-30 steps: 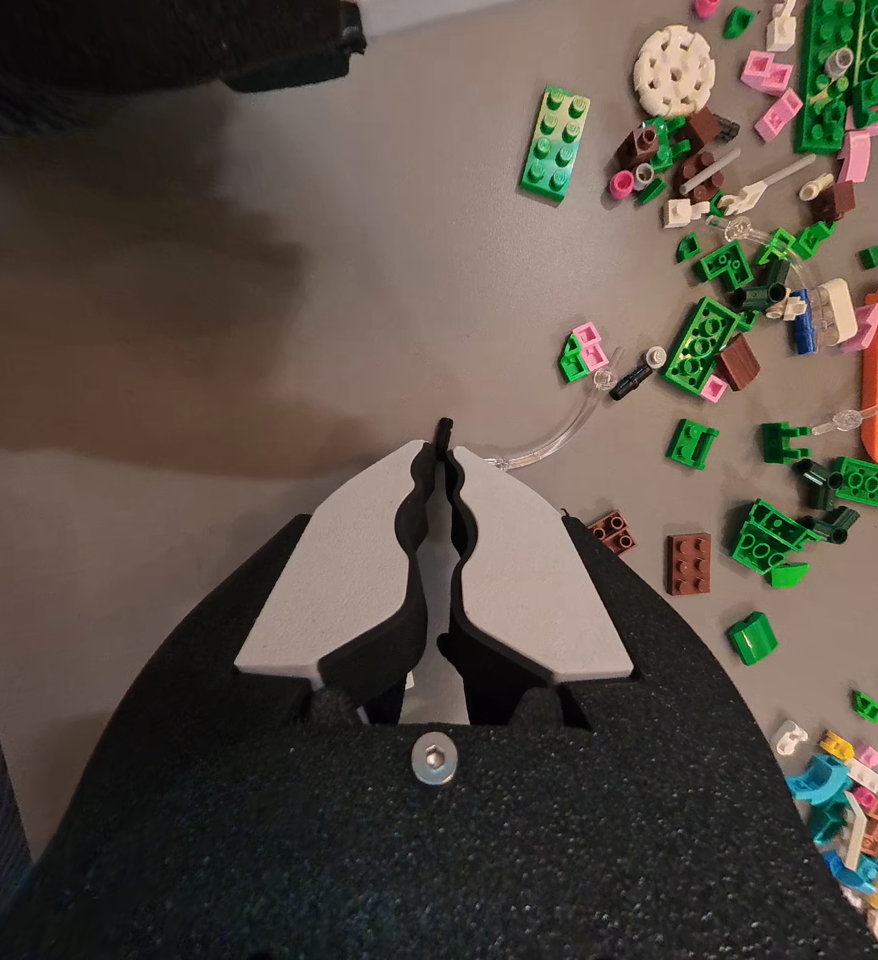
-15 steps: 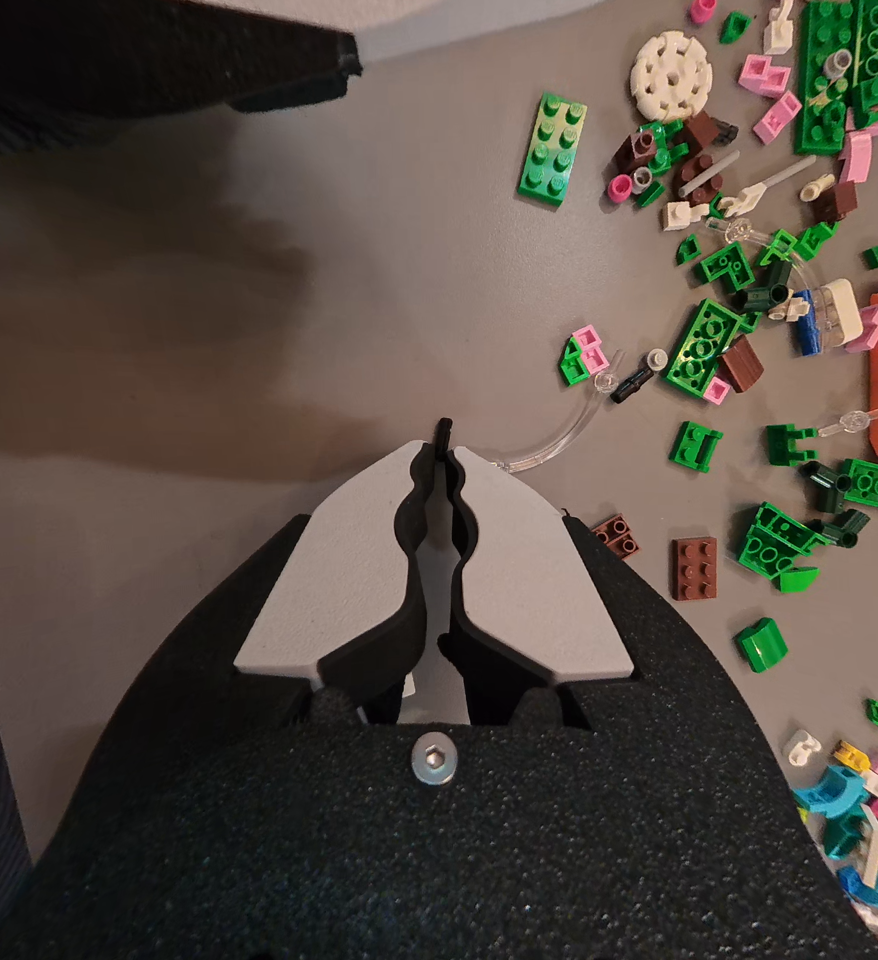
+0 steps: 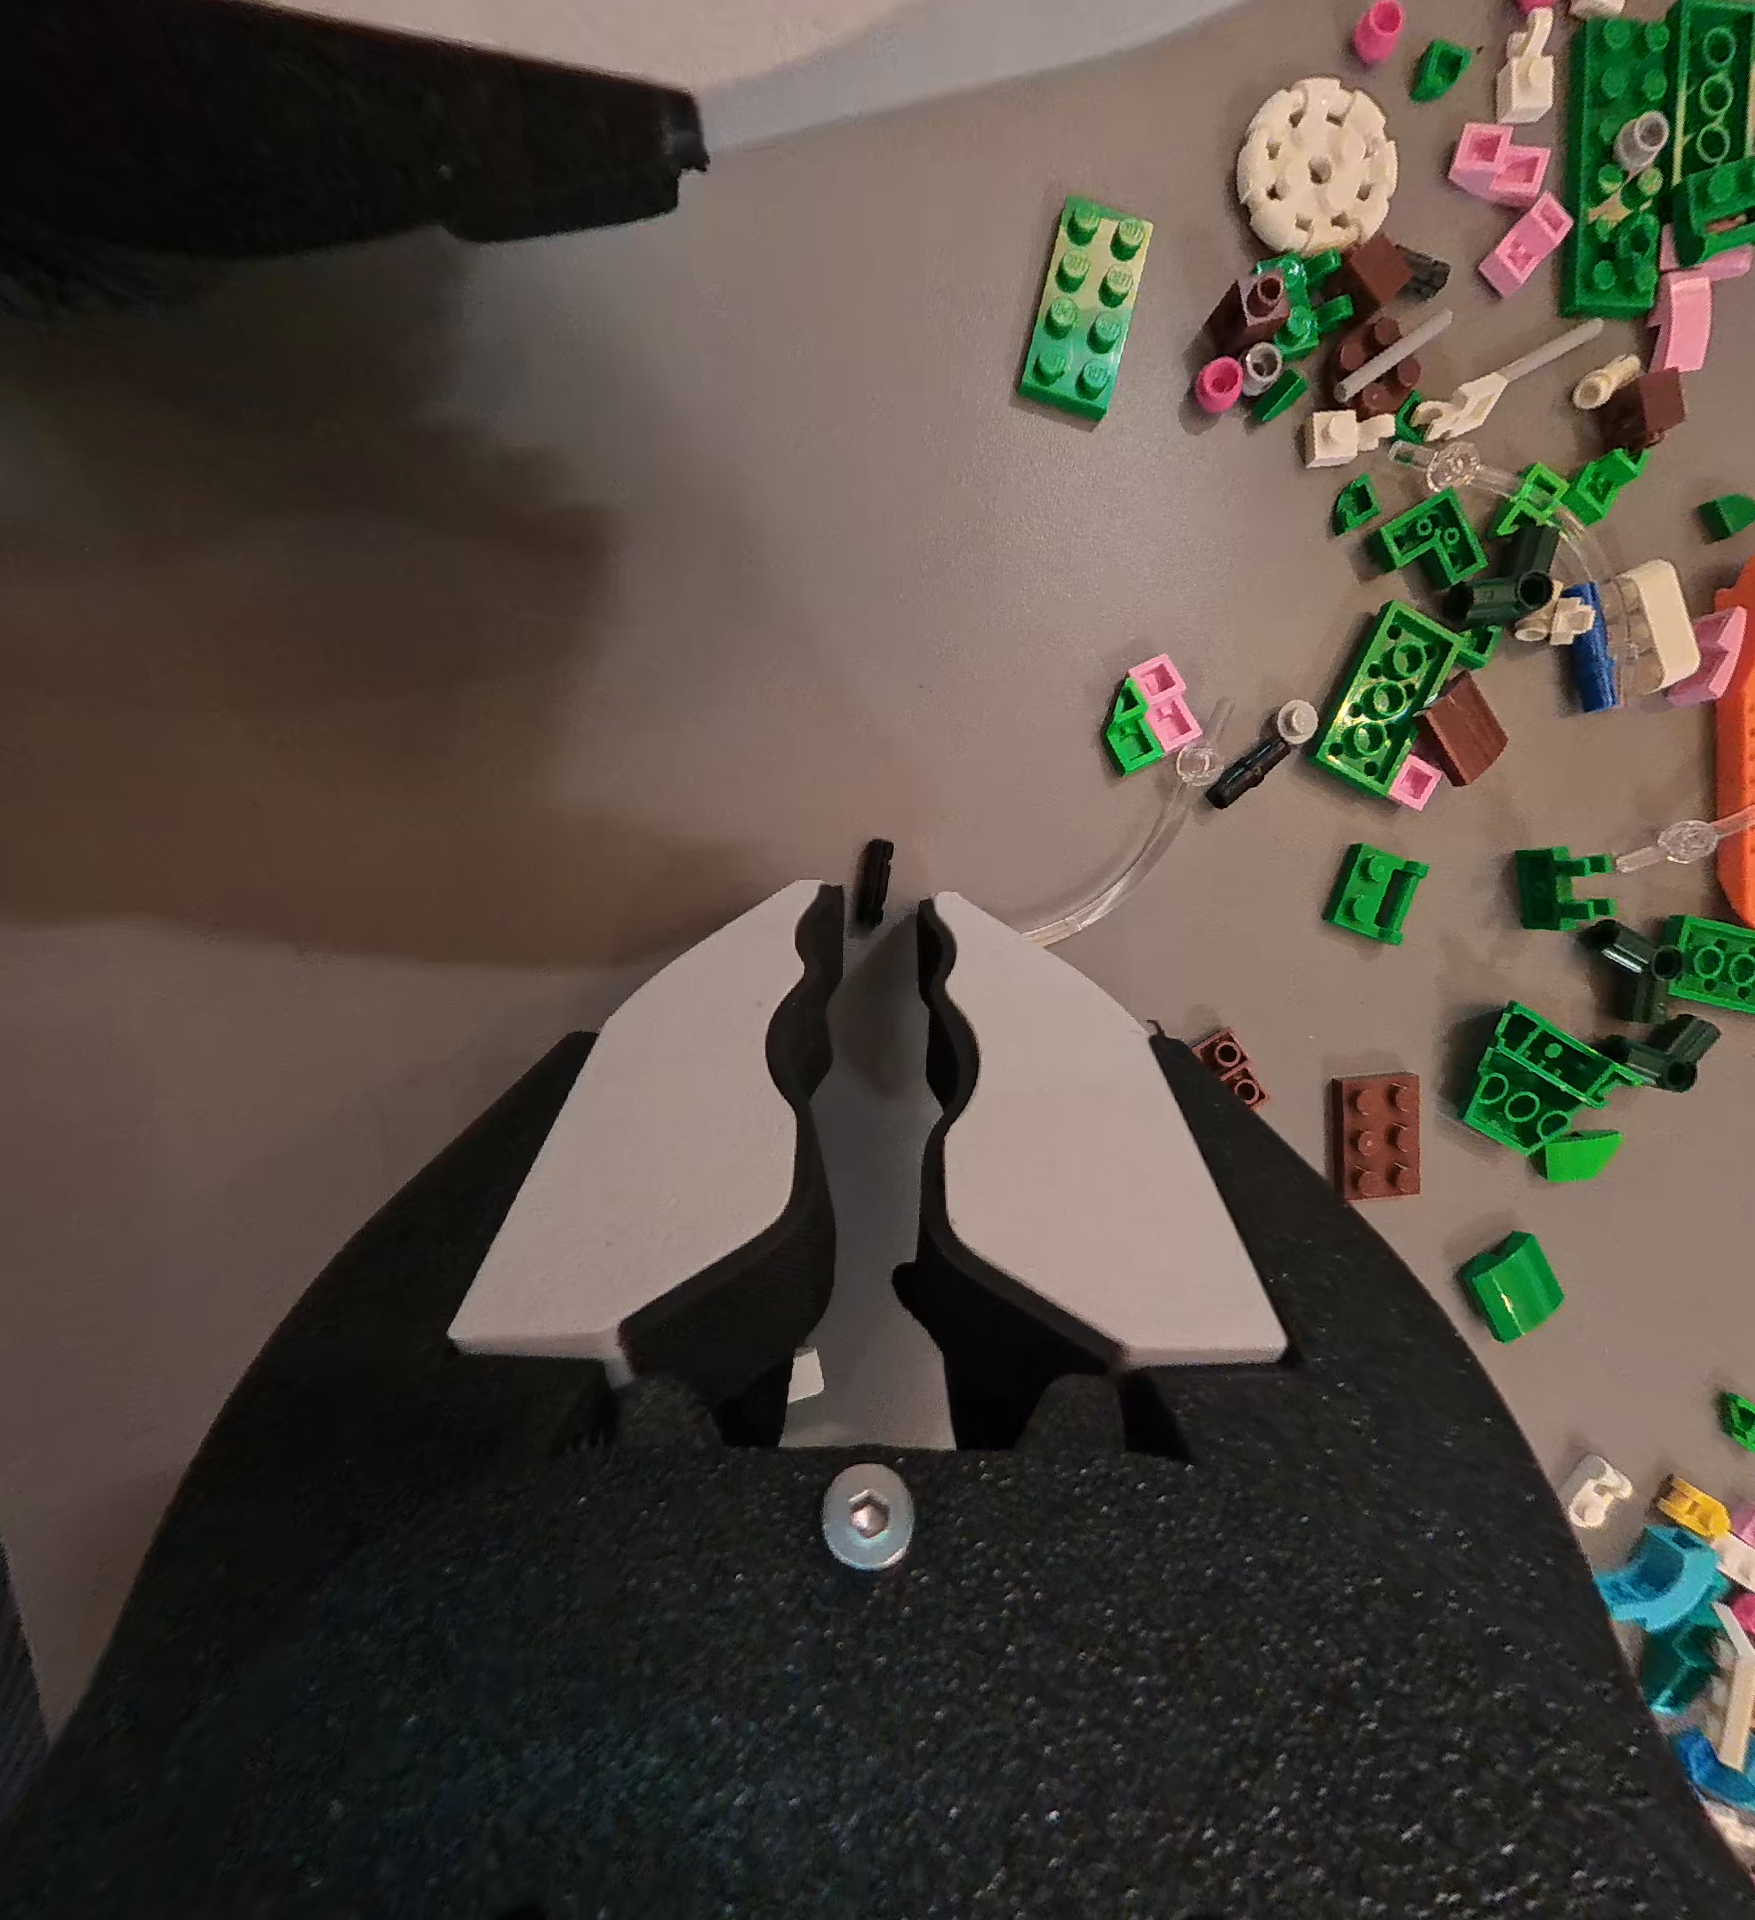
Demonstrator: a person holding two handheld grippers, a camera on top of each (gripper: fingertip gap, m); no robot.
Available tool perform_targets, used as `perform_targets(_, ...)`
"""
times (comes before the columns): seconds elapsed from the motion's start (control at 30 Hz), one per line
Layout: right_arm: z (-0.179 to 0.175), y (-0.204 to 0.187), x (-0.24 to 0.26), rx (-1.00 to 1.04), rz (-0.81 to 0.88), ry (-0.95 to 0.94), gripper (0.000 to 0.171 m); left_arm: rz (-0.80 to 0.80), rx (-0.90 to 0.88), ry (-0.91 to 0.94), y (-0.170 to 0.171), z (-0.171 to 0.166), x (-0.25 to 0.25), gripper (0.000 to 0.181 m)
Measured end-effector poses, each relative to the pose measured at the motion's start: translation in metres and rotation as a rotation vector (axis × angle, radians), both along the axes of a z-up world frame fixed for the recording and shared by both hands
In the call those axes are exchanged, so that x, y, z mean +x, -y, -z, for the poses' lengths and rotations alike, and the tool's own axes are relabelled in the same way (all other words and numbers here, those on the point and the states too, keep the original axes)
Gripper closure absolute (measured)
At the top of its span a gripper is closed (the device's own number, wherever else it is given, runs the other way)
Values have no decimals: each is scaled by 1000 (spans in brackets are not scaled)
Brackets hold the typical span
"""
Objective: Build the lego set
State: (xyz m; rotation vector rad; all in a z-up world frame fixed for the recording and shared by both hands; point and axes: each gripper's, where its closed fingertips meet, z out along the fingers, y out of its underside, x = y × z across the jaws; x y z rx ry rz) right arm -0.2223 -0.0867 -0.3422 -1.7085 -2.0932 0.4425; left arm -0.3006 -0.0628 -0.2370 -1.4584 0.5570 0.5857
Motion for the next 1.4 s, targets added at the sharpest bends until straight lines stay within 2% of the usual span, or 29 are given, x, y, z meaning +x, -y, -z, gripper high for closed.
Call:
perform_targets(0.47, -12, 4, -6, 3, 8, -64, 154, -2, 7, 18, 0, -2, -1, 171)
perform_targets(0.77, -29, 5, -24, 48, 89, -192, 151, -17, 3, 21, 0, -1, -4, 171)
perform_targets(1.17, -44, -8, -20, 25, 109, -277, 151, -19, 0, 20, 0, 0, -4, 171)
perform_targets(1.4, -71, -25, -17, -4, 99, -473, 158, -5, 1, 12, 1, 0, -2, 171)
